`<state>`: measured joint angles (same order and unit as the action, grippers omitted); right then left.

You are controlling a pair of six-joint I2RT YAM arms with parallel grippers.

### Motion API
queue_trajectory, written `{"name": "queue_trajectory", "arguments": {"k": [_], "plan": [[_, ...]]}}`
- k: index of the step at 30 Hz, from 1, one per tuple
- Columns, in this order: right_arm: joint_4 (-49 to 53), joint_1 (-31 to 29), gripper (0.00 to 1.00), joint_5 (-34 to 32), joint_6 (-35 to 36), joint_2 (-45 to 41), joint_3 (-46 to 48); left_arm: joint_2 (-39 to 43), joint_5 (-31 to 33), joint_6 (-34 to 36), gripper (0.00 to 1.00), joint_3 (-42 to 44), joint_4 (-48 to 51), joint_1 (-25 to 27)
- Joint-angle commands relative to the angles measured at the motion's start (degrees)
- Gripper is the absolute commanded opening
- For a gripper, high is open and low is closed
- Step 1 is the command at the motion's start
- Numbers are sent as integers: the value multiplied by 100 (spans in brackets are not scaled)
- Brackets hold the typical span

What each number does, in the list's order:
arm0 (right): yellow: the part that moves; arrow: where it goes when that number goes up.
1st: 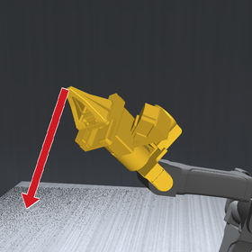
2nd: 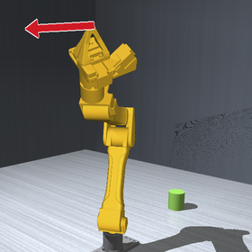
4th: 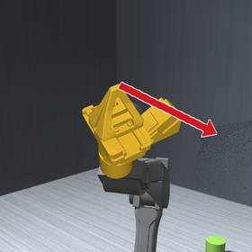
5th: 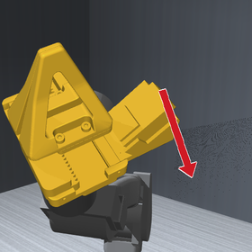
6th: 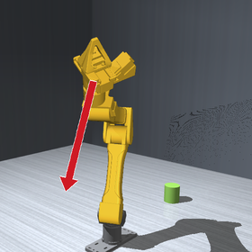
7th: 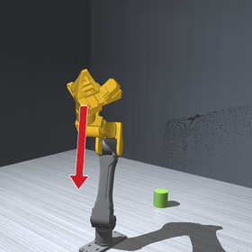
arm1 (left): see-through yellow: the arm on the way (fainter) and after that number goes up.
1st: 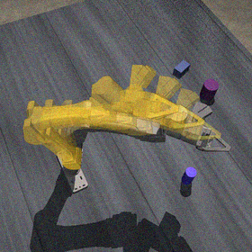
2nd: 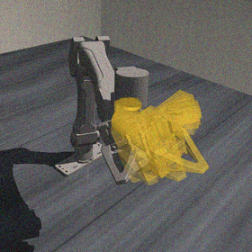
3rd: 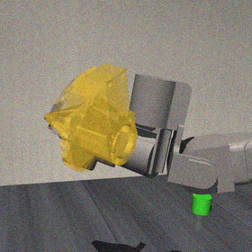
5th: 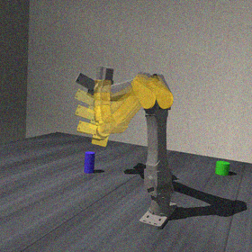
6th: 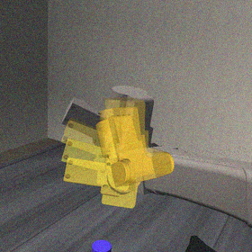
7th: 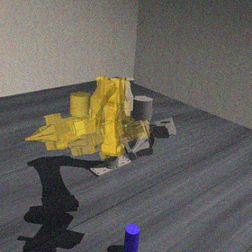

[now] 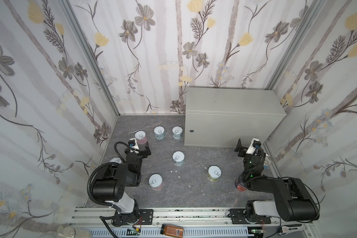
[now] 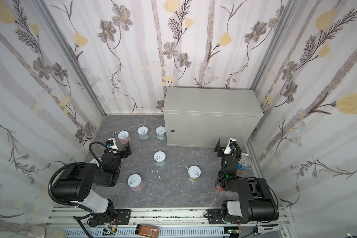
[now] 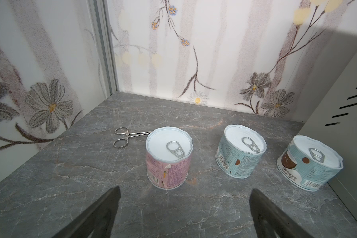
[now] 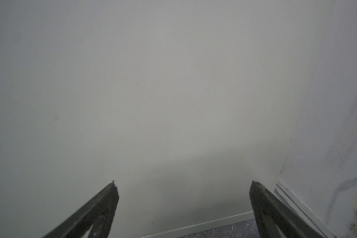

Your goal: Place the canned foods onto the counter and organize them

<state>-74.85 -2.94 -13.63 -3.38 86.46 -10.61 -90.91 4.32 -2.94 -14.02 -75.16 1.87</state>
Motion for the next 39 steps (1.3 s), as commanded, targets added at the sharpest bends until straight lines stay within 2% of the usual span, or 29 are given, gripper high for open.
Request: {"name": "queue_trajectory", "arguments": {"k": [1, 6, 8, 11, 16, 21, 24, 31, 35, 39], "plan": [[-107, 4, 100, 27, 48, 3, -50, 4, -13, 48, 100, -37, -53, -18], [-213, -5, 100, -37, 50, -91, 39, 63, 9, 39, 100, -38, -26, -28], [74, -5, 100, -170, 13, -503, 68, 284, 80, 14, 100, -15, 80, -25], [2062, -5, 100, -520, -189, -1430, -470, 832, 184, 4, 100, -55, 600, -1], [3434, -14, 100, -415, -538, -2491, -880, 2154, 308, -193, 100, -226, 1568, 28], [5443, -78, 100, -278, -969, -3376, -1696, 3280, 10, -839, 100, -1177, 3589, 33], [6205, -166, 100, -86, -1114, -3841, -2032, 3738, -240, -1186, 100, -1702, 4575, 112], [7609, -629, 100, 322, -1178, -4532, -2506, 4491, 57, -1339, 100, -2609, 6760, 916], [8322, -855, 100, 782, -1366, -4763, -2603, 4957, 438, -1645, 100, -2599, 7418, 1655], [9072, -1145, 100, 1140, -1512, -4847, -2697, 5044, 981, -1994, 100, -2487, 7857, 2470]]}}
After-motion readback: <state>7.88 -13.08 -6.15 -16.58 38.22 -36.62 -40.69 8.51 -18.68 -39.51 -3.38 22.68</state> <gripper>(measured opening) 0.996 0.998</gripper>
